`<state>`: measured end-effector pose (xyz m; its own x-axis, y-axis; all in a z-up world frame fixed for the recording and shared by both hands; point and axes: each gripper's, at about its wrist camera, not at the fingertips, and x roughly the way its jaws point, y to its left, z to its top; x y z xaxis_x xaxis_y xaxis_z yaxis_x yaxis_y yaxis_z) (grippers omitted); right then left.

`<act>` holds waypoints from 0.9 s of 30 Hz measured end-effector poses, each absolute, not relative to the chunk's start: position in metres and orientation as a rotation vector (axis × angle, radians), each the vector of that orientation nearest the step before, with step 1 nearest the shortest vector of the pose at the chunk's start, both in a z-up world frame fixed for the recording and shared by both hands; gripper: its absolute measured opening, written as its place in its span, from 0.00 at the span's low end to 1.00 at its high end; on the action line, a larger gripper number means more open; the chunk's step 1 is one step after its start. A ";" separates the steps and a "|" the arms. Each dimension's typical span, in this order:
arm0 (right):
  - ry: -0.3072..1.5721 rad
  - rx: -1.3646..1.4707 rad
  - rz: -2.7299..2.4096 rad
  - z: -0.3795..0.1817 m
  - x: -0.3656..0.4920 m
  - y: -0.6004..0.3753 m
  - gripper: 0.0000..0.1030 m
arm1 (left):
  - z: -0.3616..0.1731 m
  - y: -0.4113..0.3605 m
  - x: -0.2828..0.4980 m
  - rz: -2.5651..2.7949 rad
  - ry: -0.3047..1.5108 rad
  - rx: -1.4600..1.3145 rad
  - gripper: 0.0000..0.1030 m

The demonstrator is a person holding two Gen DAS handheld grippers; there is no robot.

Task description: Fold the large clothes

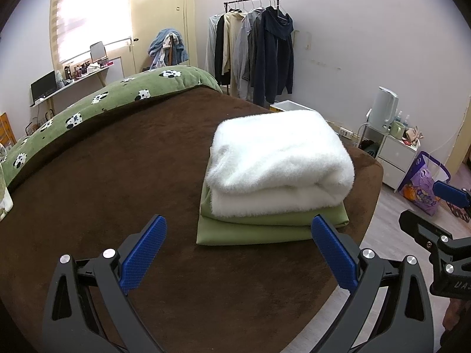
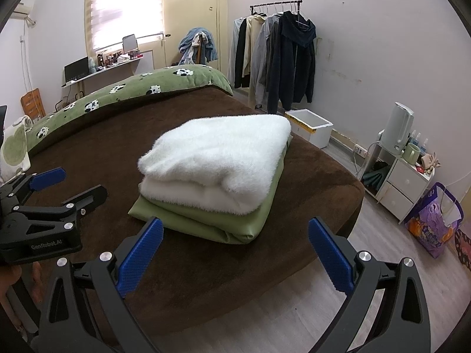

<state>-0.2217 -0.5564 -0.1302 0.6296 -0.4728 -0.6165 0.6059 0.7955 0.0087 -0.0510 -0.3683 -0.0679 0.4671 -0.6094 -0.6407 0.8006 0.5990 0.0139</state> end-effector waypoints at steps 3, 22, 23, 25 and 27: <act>0.638 0.225 -0.623 -0.130 -0.222 -0.556 0.94 | -0.068 -0.367 -0.050 -0.883 0.637 0.331 0.94; 0.647 0.224 -0.620 -0.134 -0.219 -0.558 0.94 | -0.068 -0.365 -0.046 -0.879 0.645 0.333 0.94; 0.648 0.223 -0.620 -0.134 -0.219 -0.559 0.94 | -0.068 -0.365 -0.046 -0.877 0.649 0.330 0.94; 0.651 0.223 -0.623 -0.135 -0.220 -0.559 0.94 | -0.069 -0.365 -0.045 -0.878 0.652 0.328 0.94; 0.652 0.228 -0.623 -0.136 -0.221 -0.560 0.94 | -0.069 -0.366 -0.045 -0.879 0.651 0.335 0.94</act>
<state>-0.2213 -0.5599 -0.1358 0.6214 -0.4681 -0.6283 0.6063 0.7952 0.0072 -0.0446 -0.3660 -0.0691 0.4645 -0.6016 -0.6498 0.7969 0.6041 0.0103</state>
